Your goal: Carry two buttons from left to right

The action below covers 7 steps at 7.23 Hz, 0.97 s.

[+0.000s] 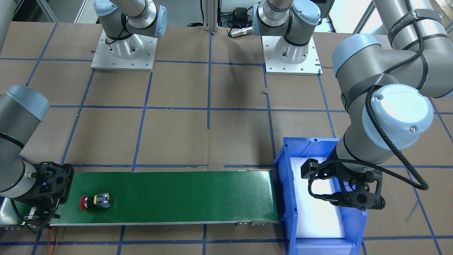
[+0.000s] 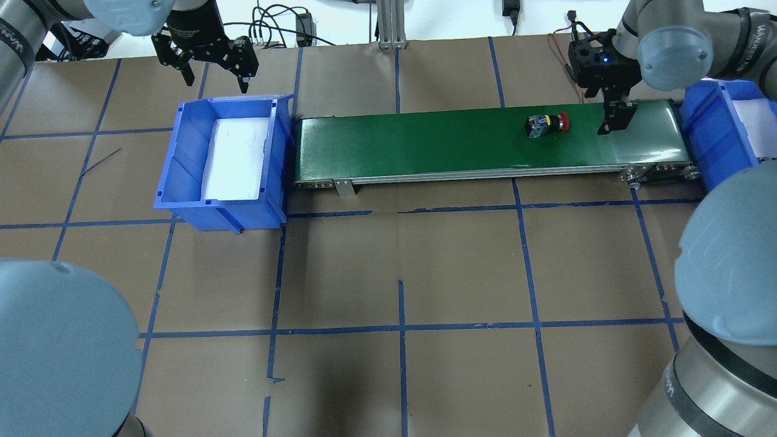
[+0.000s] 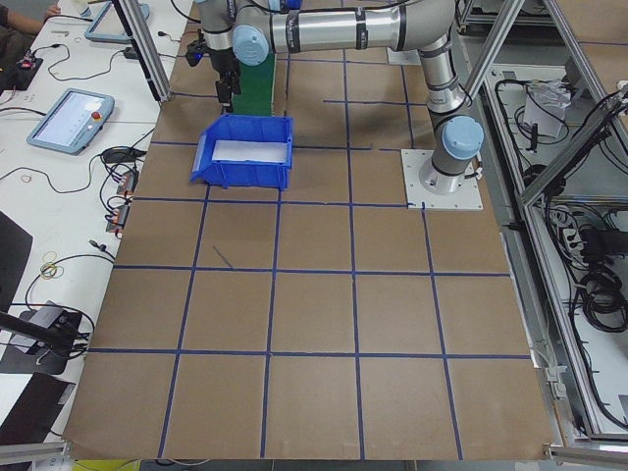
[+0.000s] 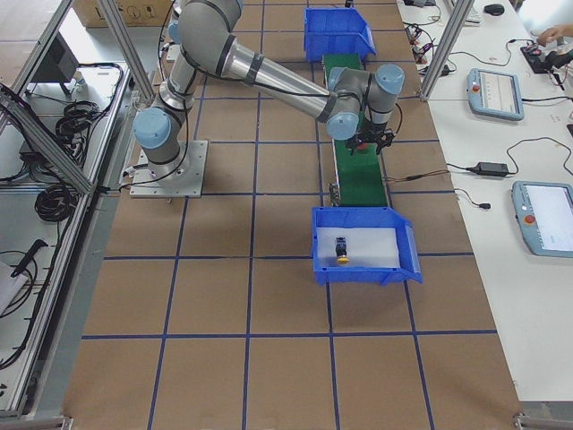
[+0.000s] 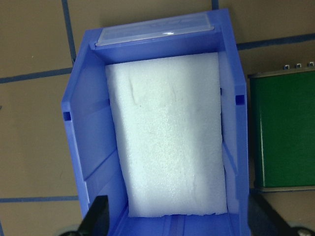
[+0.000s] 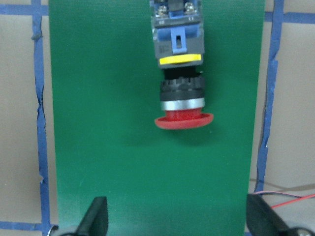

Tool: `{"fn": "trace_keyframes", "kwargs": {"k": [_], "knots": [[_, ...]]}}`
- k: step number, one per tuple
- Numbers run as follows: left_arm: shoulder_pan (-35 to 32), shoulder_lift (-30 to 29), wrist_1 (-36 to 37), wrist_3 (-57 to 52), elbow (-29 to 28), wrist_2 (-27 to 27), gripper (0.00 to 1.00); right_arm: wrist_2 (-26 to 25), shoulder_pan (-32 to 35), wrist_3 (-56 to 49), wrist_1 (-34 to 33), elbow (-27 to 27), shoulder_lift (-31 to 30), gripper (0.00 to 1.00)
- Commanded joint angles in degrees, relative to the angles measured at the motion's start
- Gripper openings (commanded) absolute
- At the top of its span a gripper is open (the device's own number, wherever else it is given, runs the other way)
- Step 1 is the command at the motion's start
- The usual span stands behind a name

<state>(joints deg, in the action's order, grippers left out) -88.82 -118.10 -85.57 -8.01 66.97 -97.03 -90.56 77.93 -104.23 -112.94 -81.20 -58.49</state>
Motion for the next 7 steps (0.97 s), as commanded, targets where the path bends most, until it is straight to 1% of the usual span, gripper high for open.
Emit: {"fn": "trace_keyframes", "kwargs": {"k": [1,2,4,5,6,7], "knots": [[-0.04,-0.63,1.11,-0.34,-0.35,2.98,1.00,0.12,0.38,1.31,-1.15,-0.62,0.04,1.00],[-0.04,-2.20,1.19,-0.26,-0.96,2.72,1.00,0.21,0.38,1.39,-1.23,-0.62,0.04,1.00],[-0.04,-7.99,1.11,0.01,-8.75,2.81,1.00,1.00,0.65,1.75,-2.55,-0.80,-0.05,1.00],[-0.04,-8.80,1.11,0.10,-9.66,2.72,1.00,1.35,1.00,1.75,-2.73,-1.41,-0.05,1.00],[0.05,-8.99,1.11,0.10,-9.76,2.72,1.00,1.44,1.00,1.75,-4.64,-2.80,-0.05,1.00],[-0.04,-9.42,1.11,0.10,-10.11,2.20,1.00,2.22,1.09,2.01,-5.10,-3.43,-0.05,1.00]]}}
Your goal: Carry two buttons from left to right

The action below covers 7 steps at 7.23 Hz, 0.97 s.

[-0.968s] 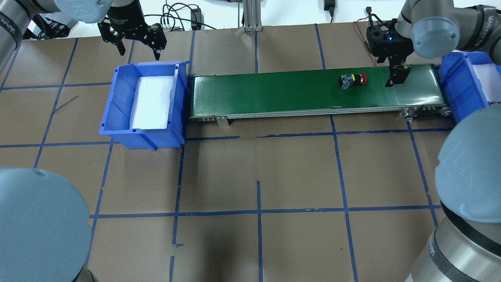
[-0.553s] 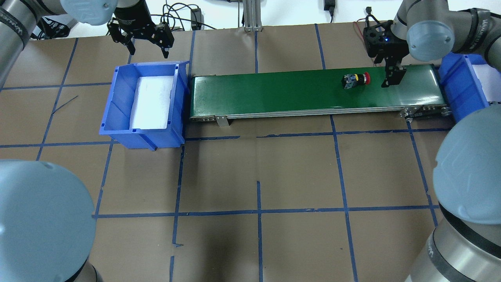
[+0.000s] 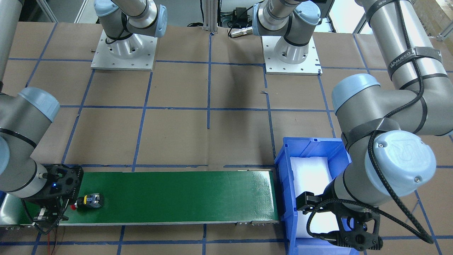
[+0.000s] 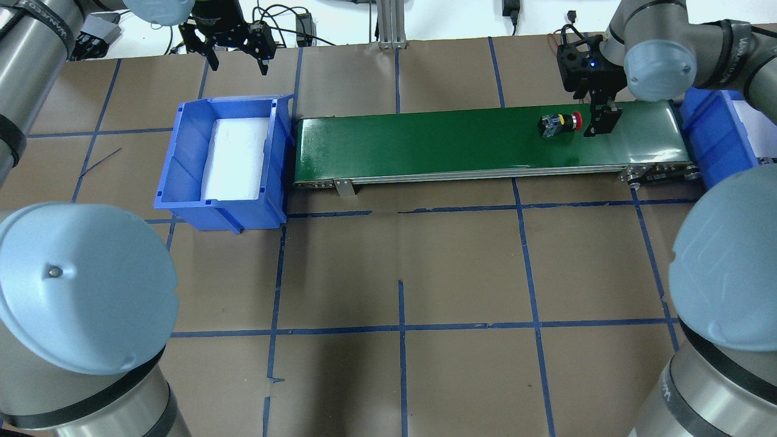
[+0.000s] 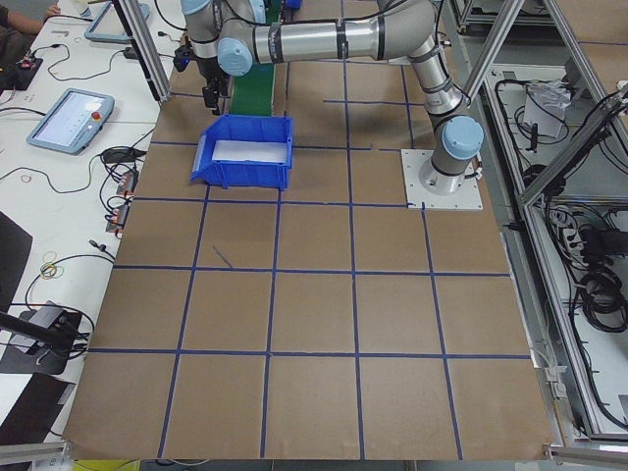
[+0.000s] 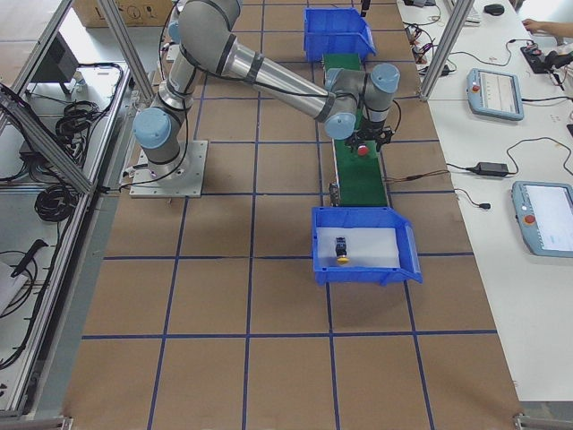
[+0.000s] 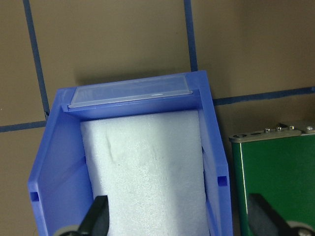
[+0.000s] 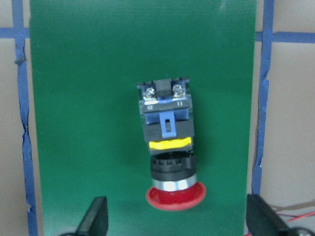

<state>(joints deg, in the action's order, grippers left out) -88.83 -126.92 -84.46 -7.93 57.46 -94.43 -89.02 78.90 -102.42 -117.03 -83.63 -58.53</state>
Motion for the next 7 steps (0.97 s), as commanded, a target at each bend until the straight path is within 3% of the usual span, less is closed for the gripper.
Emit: {"fn": "trace_keyframes", "kwargs": {"k": [1,3,4,6,7], "knots": [[0.06,-0.96,-0.18,0.11,-1.37,-0.49,1.00,1.91,0.11,0.38,-1.45,-1.19,0.00,1.00],[-0.03,1.04,-2.10,0.19,-0.25,-0.93,1.00,1.83,0.29,0.56,-2.06,-2.76,-0.52,1.00],[-0.11,4.71,-4.29,-0.07,1.24,-5.89,1.00,1.83,0.38,0.56,-3.37,-3.64,-0.70,1.00],[-0.11,10.35,-5.19,-0.77,3.01,-6.74,1.00,1.92,0.38,1.08,-3.38,-4.09,-0.79,0.95],[-0.11,12.37,-5.62,-1.03,4.14,-6.39,1.00,1.66,0.38,1.08,-3.38,-4.09,-0.71,0.64]]}}
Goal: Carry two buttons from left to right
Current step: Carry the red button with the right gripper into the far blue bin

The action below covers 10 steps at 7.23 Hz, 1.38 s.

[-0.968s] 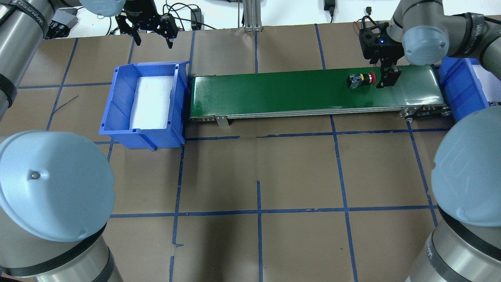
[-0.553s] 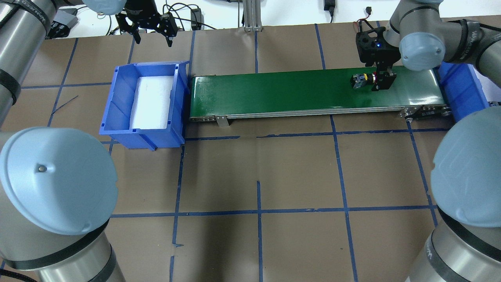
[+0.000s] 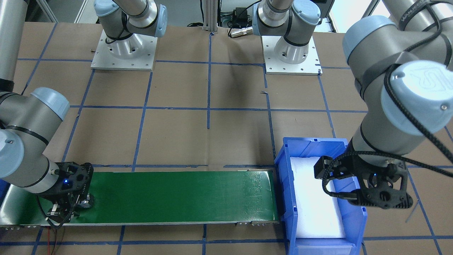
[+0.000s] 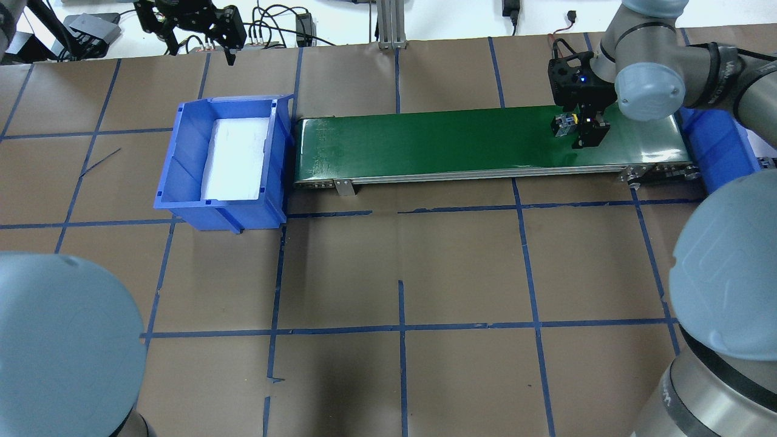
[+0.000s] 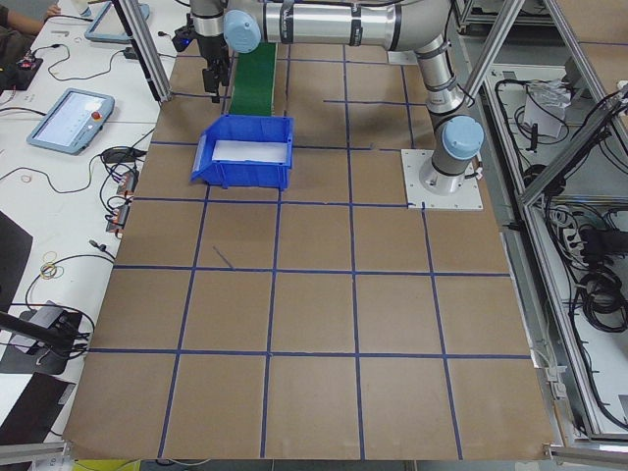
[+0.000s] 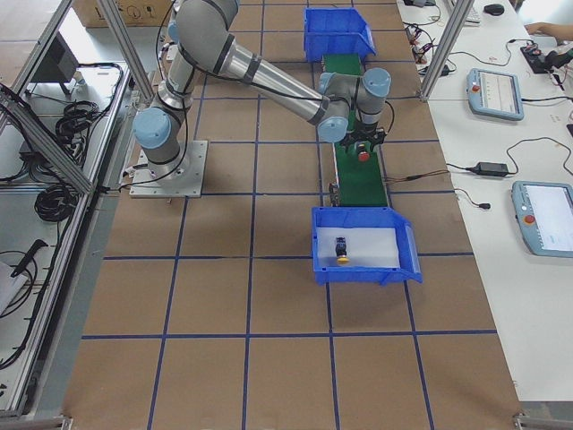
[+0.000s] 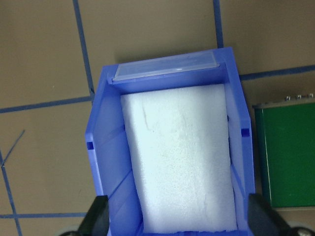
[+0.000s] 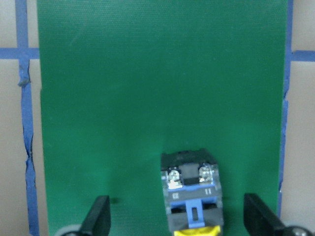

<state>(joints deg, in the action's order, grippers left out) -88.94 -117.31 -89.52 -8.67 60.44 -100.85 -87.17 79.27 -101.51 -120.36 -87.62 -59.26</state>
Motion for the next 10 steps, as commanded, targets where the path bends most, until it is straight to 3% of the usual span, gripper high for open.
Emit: {"fn": "trace_keyframes", "kwargs": {"k": [1,2,3,5,7,9,10], "knots": [[-0.09,6.18,0.21,-1.08,5.87,0.22,1.00,-0.89,0.00,0.17,-0.05,-0.09,-0.24,0.28],[-0.09,9.87,3.70,-1.26,12.79,0.04,1.00,-1.07,0.00,0.35,-0.05,-0.01,-0.51,0.10],[-0.09,11.82,7.30,-1.35,17.21,-0.05,1.00,-1.59,0.00,0.35,0.04,-0.01,-1.12,0.08],[0.26,14.12,7.43,-1.44,18.04,1.96,1.00,-5.00,-0.35,-0.09,0.48,2.78,-2.79,0.07],[0.35,14.22,7.34,-1.27,17.26,2.06,1.00,-12.01,-7.33,-1.92,0.65,8.23,-2.88,0.04],[0.43,15.36,2.37,-0.91,12.38,1.45,1.00,-1.65,-20.24,-11.19,0.66,9.40,-3.41,0.04],[0.35,15.27,-0.02,-0.91,10.25,1.19,1.00,-2.12,-23.52,-23.09,-1.87,9.48,-1.84,0.04]]}}
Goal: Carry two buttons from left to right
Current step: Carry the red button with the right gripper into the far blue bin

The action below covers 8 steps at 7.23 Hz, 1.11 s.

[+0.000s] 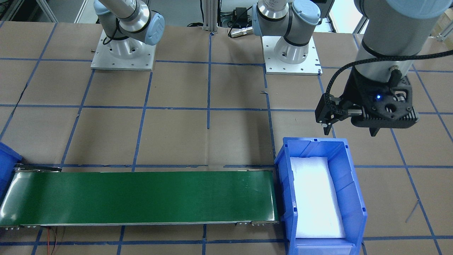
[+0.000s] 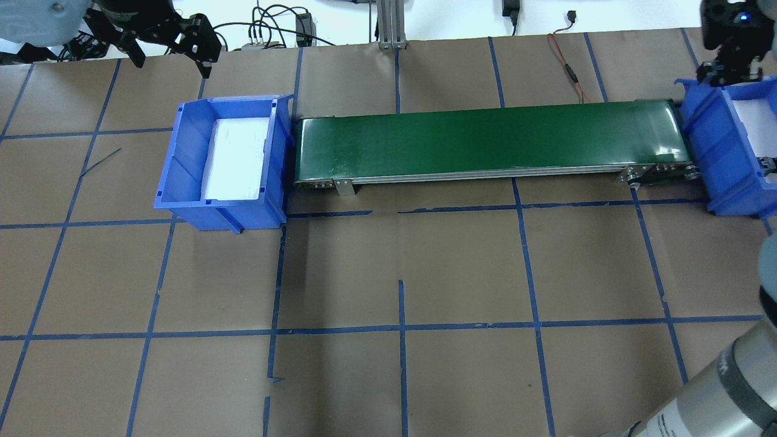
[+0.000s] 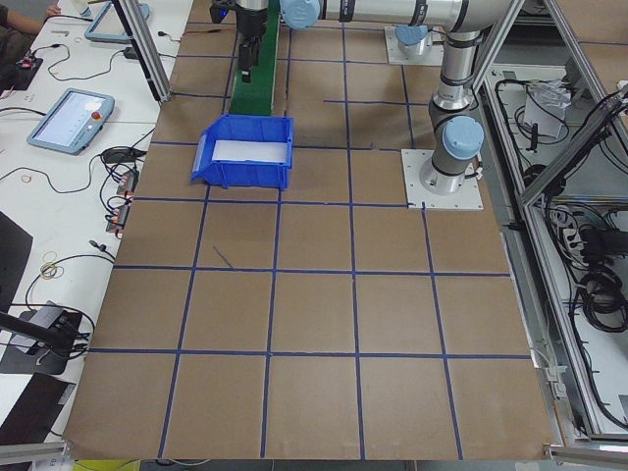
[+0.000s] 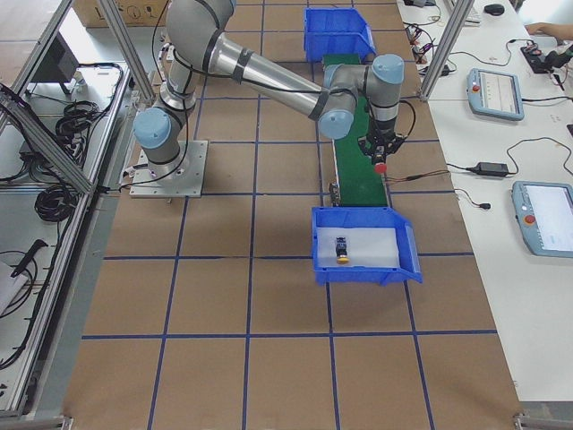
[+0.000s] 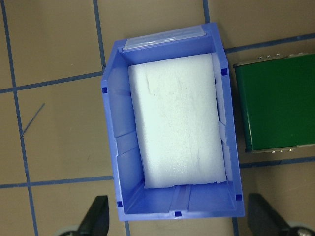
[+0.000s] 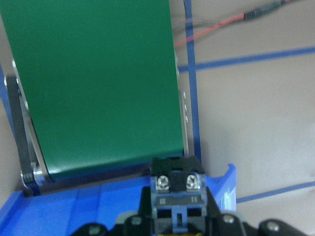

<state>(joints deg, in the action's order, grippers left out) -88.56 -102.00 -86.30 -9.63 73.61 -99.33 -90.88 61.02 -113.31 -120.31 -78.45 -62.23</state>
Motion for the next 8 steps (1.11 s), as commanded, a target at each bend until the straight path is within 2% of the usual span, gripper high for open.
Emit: {"fn": "trace_keyframes", "kwargs": {"k": [1,4,8], "knots": [[0.06,0.48,-4.57,0.05,-3.99,-0.51,1.00,2.28,-7.73,-14.62,-4.03,0.58,3.15,0.04],[-0.03,1.36,-7.38,-0.30,-5.84,-0.25,1.00,2.46,-8.90,-23.86,-3.27,-0.64,6.67,0.04],[0.06,1.19,-7.31,-0.48,-5.84,-0.33,1.00,3.24,-8.90,-26.15,-3.35,-2.93,8.80,0.04]]}}
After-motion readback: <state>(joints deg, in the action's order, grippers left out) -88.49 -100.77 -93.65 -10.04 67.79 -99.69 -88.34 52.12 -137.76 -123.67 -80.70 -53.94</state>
